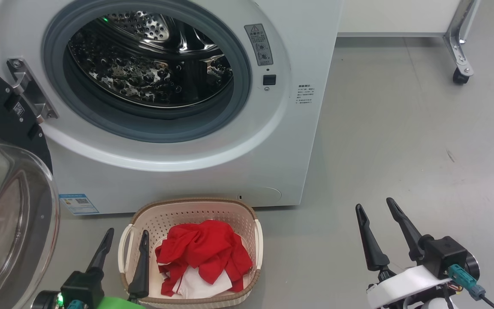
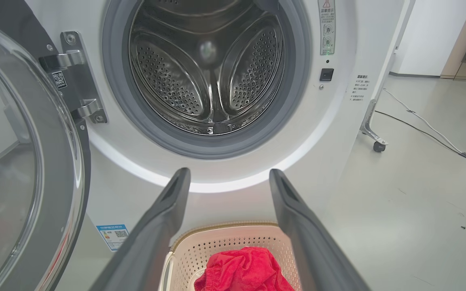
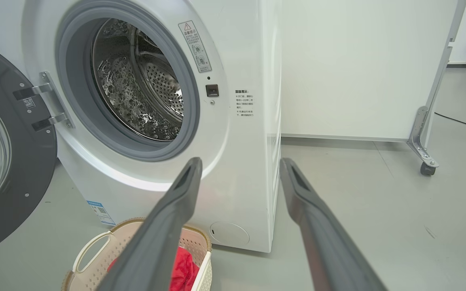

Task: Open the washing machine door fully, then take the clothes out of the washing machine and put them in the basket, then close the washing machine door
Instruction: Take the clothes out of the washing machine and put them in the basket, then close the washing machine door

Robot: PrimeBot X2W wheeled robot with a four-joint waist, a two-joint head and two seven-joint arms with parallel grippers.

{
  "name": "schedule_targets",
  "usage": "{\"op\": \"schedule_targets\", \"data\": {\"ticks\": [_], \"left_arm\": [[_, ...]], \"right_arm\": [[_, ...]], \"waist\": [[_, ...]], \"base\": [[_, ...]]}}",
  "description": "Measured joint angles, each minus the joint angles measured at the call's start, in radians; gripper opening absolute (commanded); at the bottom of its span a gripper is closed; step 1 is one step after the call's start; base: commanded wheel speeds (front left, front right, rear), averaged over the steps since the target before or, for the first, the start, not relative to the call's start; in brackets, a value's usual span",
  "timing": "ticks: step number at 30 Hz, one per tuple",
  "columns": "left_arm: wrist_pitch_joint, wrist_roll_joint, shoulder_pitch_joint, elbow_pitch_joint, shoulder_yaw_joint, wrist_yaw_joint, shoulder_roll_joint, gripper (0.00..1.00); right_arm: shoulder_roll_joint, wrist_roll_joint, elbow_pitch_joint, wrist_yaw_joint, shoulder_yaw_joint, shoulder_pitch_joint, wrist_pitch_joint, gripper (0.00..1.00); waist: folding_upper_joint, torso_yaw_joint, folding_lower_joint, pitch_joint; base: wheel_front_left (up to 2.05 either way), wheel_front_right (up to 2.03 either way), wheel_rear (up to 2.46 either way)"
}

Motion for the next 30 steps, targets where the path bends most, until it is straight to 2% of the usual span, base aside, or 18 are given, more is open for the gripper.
{"op": "schedule_targets", "data": {"ticks": [30], "left_arm": [[0.024,0.009,0.049,-0.078,-0.014,0.021,0.002,1.0]], "right_arm": [[0.002,-0.006,-0.01,-0.007,0.005,0.022,0.0,1.0]], "waist": [[0.0,-0.017,0.0,-0.025]], "base": [[-0.01,0.01,0.0]]}}
